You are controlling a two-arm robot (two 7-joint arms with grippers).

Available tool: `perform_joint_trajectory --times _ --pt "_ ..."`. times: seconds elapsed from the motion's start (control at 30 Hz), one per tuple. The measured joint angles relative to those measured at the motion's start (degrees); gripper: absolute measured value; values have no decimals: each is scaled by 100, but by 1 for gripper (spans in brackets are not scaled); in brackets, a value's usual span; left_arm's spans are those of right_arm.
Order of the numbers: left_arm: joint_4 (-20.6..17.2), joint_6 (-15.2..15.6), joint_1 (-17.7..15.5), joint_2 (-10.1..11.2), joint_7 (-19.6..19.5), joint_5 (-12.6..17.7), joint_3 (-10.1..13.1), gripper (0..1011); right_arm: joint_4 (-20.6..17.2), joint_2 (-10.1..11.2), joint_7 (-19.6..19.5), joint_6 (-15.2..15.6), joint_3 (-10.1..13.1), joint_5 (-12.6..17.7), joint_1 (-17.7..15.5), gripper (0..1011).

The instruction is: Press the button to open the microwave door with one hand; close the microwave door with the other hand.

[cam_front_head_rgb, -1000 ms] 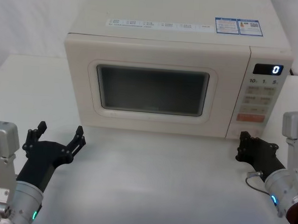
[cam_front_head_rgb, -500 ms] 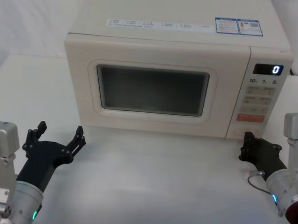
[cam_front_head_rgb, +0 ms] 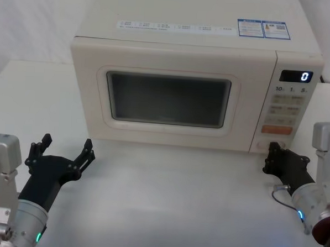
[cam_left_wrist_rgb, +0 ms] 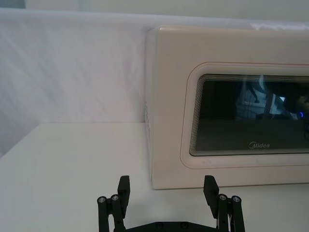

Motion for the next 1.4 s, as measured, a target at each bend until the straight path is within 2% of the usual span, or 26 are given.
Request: perform_joint_trajectory --times 0.97,1.2,1.4 --pt "0 0 1 0 0 0 0 1001 471 -207 55 -208 -130 -56 414 0" --pt "-1 0 0 0 0 0 0 1001 461 -210 41 -212 -128 -64 396 0" --pt "0 0 0 0 0 0 0 1001 248 -157 22 -152 -113 -95 234 0"
